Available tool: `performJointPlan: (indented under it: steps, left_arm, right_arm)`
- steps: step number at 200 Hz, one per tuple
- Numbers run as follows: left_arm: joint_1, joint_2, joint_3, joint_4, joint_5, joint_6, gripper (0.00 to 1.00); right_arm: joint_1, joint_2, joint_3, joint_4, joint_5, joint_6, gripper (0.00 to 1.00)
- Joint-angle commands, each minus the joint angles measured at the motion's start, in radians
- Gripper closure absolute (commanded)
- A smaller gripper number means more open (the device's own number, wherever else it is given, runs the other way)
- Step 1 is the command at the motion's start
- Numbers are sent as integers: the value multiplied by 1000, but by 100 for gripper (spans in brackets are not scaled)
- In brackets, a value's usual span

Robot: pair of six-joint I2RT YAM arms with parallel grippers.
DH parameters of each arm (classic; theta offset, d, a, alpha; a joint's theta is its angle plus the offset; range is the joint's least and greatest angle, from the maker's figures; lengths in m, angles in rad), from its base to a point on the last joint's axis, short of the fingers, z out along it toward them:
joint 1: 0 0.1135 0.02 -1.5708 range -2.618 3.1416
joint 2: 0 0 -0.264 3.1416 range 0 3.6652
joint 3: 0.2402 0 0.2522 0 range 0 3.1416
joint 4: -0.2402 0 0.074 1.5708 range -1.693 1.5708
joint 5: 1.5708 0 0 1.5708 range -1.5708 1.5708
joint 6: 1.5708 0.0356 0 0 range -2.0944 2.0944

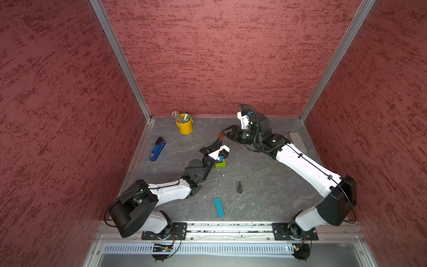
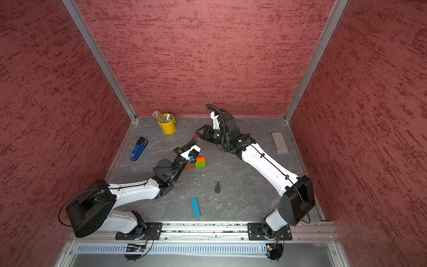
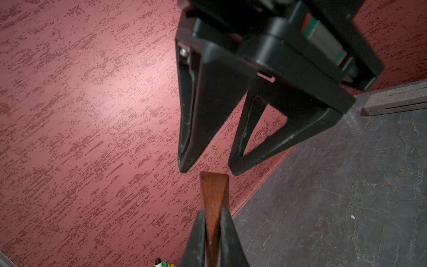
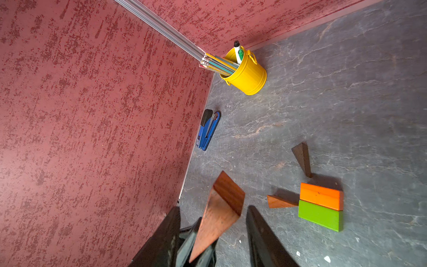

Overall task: Assemble a small pinwheel with building blocks
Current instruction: Pick up the building block from the center of the board.

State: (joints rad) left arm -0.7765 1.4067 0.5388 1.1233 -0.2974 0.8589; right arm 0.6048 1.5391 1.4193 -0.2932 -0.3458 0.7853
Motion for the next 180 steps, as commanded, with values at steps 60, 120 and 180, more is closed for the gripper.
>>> performJointPlan:
  steps: [60,120,180]
  left_arm:
    - [-4,-5,30,14,-6,17,100]
    - [-13,-4,49,-22,8,64,100]
    - [-67,22,72,-23,-29,302,100]
  right_arm:
    - [-4,21,-14,71,-9,24,58]
    - [-4,40,11,72,-13,21,59]
    - [-4,46,6,75,-15,17,78]
